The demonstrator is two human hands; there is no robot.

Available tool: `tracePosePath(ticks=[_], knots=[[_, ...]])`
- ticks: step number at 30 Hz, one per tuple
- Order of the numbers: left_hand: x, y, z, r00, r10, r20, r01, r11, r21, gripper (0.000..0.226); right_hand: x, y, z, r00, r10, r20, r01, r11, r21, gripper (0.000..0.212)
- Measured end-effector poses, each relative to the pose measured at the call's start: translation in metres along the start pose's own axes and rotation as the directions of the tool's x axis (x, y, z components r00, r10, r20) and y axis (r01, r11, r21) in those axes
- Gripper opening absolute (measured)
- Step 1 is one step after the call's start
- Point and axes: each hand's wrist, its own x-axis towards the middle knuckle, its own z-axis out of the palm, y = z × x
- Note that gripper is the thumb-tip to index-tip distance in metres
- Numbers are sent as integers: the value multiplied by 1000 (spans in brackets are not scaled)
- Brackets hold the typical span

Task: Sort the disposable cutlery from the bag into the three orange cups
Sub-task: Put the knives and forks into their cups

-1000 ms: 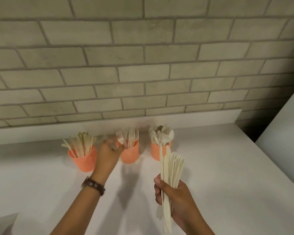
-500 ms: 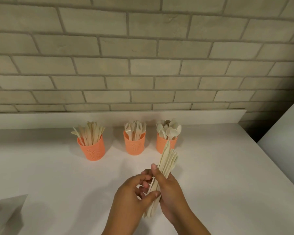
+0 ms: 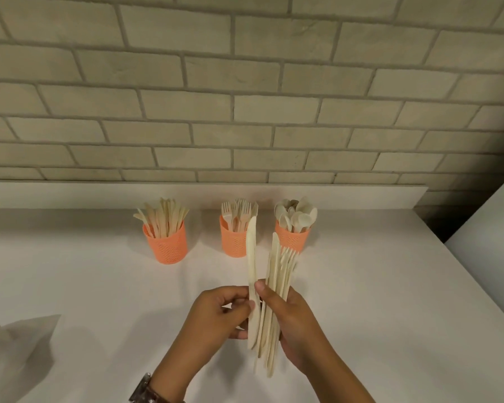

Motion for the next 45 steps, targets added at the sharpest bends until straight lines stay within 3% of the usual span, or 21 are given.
tracePosePath(ticks=[7, 12, 17, 22, 27, 35, 39, 42, 45], knots=[[-5, 1, 6, 1000, 23, 8, -23, 999, 42, 15, -2, 2, 8, 998, -30, -53, 36, 993, 113, 17], [-2, 0, -2, 997, 36, -70, -26, 991, 133, 18, 2, 1, 14, 998, 11, -54, 0, 981, 196, 23], [0, 3, -16, 998, -67, -14, 66, 997, -27, 15, 7, -9, 11, 996, 62, -64, -42, 958, 283, 32], [0, 7, -26, 997, -55, 57, 60, 994, -88, 18, 10, -14, 10, 997, 46, -69, -31, 979, 200, 23], [1, 8, -27, 999, -39, 22, 42, 991, -130, 16, 14, -16, 9, 988, -7, -155, 17, 998, 60, 27], [-2, 9, -23, 995, -17, 97, 19, 1000, -25, 21, 10, -21, 8, 997, -4, -81, 5, 1000, 21, 17], [2, 9, -32, 994, 60, -89, -57, 998, 29, 37, 7, -22, 0, 998, 33, -50, -29, 996, 85, 21], [4, 11, -53, 947, 215, -238, -165, 963, 211, 53, 6, -21, -8, 997, 61, -54, -54, 991, 123, 18], [-4, 22, -73, 924, 294, -246, -179, 899, 400, 35, 6, -22, -17, 996, 53, -75, -45, 993, 107, 19]])
